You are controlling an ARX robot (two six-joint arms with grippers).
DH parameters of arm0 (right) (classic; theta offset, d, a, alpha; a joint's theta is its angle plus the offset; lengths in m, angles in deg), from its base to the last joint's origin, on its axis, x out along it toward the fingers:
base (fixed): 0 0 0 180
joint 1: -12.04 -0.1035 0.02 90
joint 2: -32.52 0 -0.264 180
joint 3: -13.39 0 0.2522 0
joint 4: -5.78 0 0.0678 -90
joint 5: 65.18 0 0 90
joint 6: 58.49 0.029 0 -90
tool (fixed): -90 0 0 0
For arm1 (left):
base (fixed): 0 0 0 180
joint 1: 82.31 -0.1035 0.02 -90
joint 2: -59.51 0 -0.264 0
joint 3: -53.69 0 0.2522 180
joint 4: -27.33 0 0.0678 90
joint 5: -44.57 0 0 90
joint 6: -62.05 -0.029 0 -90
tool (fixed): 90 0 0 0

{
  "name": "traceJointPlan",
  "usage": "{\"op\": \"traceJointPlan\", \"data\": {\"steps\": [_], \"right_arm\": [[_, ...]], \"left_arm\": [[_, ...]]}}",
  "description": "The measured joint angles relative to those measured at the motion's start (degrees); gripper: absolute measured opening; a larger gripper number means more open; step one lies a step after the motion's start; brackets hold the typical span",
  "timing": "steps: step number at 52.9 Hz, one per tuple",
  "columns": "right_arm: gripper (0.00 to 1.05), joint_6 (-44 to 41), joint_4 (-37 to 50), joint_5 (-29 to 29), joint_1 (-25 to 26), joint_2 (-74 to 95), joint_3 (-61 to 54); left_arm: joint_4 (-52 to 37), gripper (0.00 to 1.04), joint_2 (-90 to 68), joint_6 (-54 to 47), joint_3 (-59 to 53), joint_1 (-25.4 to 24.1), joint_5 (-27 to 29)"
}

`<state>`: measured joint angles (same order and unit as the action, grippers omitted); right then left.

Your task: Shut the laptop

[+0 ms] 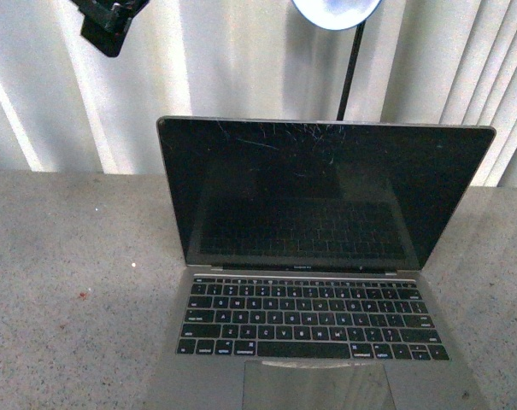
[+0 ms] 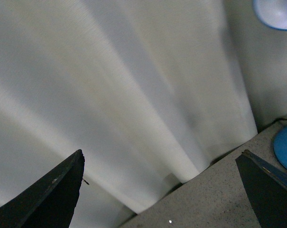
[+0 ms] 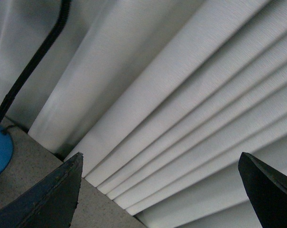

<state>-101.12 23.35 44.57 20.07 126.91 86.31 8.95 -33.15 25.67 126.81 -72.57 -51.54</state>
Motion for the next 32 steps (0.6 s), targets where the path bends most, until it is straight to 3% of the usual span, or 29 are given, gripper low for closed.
{"op": "traceJointPlan", "data": {"steps": [8,16,19,24,32], "right_arm": [[0.97,-13.75,-10.16,6.08,-1.01,3.69,6.36],[0.97,-26.14,-20.94,9.18,-2.14,6.62,11.37],[0.97,-32.5,-25.88,10.27,-2.62,8.22,14.03],[0.97,-43.1,-34.49,10.75,-3.34,10.73,19.08],[0.97,-50.4,-41.16,10.78,-4.11,12.39,23.37]], "left_arm": [[13.57,0.98,-3.19,-14.51,8.31,1.97,-3.06],[26.25,0.98,-5.81,-26.12,14.86,3.5,-2.56],[31.17,0.98,-7.74,-33.38,18.82,4.31,0.0],[33.97,0.98,-10.29,-43.06,23.32,5.35,2.75],[37.24,0.98,-12.66,-51.34,26.69,6.49,5.57]]}}
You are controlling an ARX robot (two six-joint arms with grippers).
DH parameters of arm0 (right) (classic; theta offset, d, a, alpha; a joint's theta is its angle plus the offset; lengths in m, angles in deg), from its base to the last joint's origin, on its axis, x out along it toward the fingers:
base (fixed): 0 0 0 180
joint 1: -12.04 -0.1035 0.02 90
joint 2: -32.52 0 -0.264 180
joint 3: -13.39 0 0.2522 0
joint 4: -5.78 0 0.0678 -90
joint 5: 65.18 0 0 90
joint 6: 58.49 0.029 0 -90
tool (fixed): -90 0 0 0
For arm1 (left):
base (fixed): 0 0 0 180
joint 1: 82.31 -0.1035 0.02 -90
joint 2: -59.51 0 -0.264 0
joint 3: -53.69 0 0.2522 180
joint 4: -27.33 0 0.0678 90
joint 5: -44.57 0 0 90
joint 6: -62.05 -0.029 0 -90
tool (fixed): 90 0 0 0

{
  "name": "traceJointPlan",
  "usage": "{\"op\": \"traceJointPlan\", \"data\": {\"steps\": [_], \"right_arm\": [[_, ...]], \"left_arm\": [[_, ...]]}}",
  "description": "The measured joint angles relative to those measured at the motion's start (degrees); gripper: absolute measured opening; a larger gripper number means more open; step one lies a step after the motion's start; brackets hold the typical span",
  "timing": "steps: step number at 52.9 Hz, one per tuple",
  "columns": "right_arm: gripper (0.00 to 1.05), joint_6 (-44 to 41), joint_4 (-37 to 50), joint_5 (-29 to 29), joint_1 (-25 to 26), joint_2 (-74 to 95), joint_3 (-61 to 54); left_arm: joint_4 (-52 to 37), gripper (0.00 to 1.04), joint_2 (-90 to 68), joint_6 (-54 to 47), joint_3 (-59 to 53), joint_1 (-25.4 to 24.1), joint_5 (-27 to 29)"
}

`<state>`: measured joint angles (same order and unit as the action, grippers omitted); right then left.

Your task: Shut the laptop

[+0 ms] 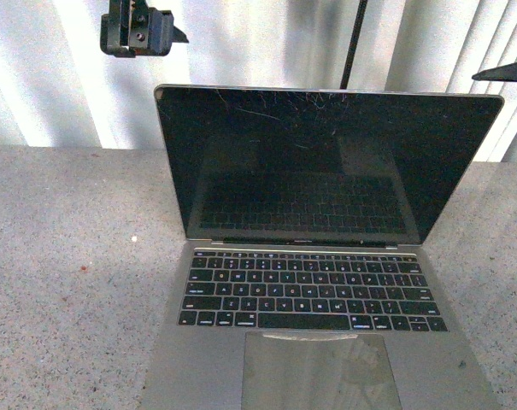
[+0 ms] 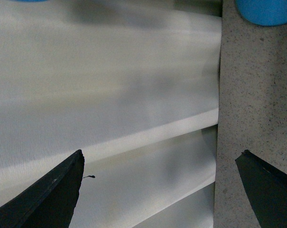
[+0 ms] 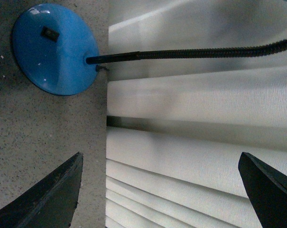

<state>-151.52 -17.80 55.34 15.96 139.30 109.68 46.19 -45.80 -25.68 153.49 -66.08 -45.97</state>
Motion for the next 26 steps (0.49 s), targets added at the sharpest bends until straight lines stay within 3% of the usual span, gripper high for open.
{"op": "traceJointPlan", "data": {"steps": [8,13,26], "right_arm": [[0.97,-4.94,-3.48,-0.46,-1.11,0.81,2.38],[0.83,-6.47,-4.15,-0.96,-1.95,1.33,3.45],[0.37,-9.35,-9.53,-2.67,-3.43,2.32,5.81]], "left_arm": [[1.95,0.98,-1.6,-5.27,1.49,1.01,2.01],[1.9,0.96,-2.08,-6.8,1.66,1.31,2.58],[6.27,0.49,-3.1,-6.88,2.91,1.53,5.73]]}}
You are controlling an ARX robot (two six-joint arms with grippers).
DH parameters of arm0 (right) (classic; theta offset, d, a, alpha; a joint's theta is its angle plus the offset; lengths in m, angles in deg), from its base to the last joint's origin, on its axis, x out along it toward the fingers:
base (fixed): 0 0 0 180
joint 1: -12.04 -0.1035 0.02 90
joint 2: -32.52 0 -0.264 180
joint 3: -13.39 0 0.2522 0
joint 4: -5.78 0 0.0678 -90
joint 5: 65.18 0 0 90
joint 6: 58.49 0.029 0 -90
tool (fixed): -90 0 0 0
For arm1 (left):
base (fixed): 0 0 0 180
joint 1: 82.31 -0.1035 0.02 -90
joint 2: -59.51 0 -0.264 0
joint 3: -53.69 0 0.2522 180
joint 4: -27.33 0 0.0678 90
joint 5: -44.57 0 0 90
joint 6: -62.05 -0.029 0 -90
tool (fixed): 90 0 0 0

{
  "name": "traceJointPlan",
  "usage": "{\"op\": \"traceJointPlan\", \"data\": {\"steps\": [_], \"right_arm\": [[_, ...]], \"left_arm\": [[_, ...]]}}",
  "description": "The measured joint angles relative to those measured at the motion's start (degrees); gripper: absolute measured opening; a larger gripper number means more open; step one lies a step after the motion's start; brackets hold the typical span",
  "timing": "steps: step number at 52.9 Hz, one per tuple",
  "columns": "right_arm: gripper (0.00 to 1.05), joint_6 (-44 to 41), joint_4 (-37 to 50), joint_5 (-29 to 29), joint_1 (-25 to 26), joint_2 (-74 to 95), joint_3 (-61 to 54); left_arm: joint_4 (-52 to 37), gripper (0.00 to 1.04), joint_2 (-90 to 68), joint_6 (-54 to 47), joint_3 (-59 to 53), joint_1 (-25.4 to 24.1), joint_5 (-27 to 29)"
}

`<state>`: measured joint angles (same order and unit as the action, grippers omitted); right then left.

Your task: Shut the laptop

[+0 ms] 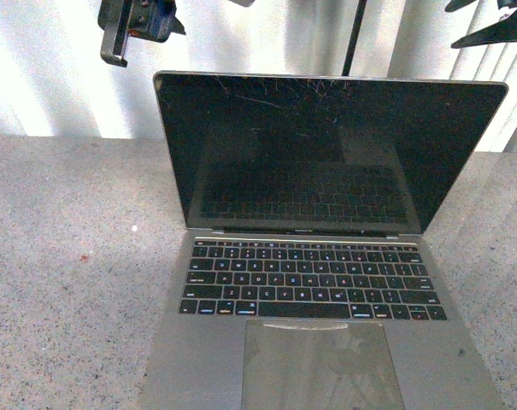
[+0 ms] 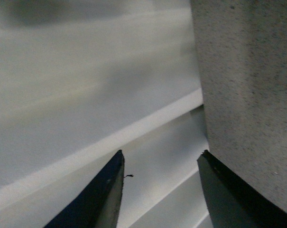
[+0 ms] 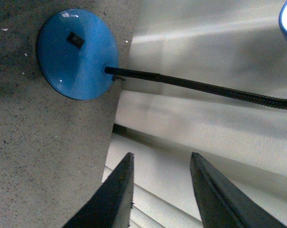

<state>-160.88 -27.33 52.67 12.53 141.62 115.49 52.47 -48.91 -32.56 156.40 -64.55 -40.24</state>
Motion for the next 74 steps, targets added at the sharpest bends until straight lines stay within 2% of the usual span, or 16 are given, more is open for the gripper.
{"op": "traceJointPlan", "data": {"steps": [9,14,31,74], "right_arm": [[0.04,0.07,-10.49,-1.75,-0.74,0.5,2.75],[0.03,0.31,-15.17,-2.64,-1.14,0.87,4.0],[0.03,1.31,-19.82,-3.39,-1.84,3.63,6.1],[0.03,4.9,-28.55,-4.22,-3.28,4.15,7.69]], "left_arm": [[7.52,0.16,-1.55,0.85,2.97,0.7,2.08],[9.97,0.03,-2.21,1.7,4.76,1.16,2.58],[17.0,0.04,-3.23,2.05,7.48,2.27,3.91],[23.67,0.04,-5.05,2.95,6.93,4.83,5.84]]}}
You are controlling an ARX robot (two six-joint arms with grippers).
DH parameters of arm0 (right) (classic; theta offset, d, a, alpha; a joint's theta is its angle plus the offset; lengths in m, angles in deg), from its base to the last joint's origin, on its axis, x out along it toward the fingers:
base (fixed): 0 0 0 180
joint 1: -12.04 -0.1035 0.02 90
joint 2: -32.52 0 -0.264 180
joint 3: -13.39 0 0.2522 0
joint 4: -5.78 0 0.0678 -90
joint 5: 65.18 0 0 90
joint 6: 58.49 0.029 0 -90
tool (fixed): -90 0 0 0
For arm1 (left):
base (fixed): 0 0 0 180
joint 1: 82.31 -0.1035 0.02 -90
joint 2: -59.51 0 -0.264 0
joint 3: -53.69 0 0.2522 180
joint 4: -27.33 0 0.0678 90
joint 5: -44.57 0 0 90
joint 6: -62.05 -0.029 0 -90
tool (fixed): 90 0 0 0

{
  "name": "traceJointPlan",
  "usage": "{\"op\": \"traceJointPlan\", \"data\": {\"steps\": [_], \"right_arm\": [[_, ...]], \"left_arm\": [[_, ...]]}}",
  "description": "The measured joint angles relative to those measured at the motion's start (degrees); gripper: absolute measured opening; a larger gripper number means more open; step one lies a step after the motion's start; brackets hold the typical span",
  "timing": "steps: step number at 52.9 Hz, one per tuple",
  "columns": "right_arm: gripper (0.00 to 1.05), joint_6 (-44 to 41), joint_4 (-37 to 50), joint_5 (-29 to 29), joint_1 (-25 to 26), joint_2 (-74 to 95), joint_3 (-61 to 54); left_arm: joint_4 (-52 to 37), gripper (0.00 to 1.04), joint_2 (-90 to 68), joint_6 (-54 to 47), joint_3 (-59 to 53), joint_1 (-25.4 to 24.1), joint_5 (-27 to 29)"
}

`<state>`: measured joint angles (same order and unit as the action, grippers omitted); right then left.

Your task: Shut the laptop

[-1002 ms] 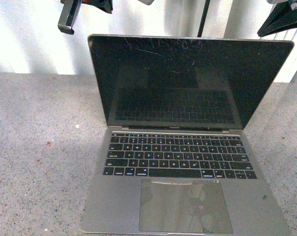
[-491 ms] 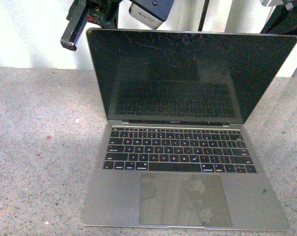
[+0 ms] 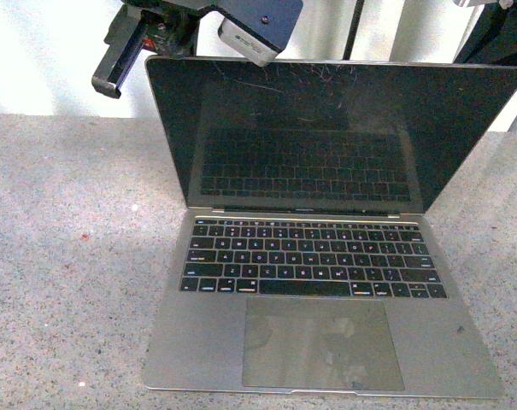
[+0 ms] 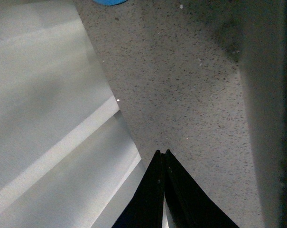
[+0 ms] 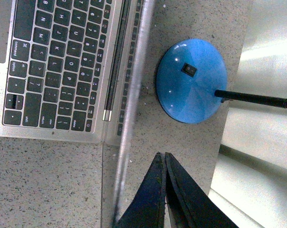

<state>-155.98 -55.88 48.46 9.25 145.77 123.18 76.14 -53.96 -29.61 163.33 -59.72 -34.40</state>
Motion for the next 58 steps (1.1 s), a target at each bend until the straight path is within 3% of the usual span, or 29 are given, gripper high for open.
{"op": "traceJointPlan", "data": {"steps": [31,58], "right_arm": [[0.03,1.03,-1.46,-0.79,-0.85,-3.13,-6.36],[0.03,2.64,-0.81,-1.22,-2.75,-6.54,-12.57]], "left_arm": [[5.84,0.04,2.75,5.44,-3.1,1.66,-1.77],[2.8,0.04,7.02,7.74,-12.04,2.54,-2.03]]}}
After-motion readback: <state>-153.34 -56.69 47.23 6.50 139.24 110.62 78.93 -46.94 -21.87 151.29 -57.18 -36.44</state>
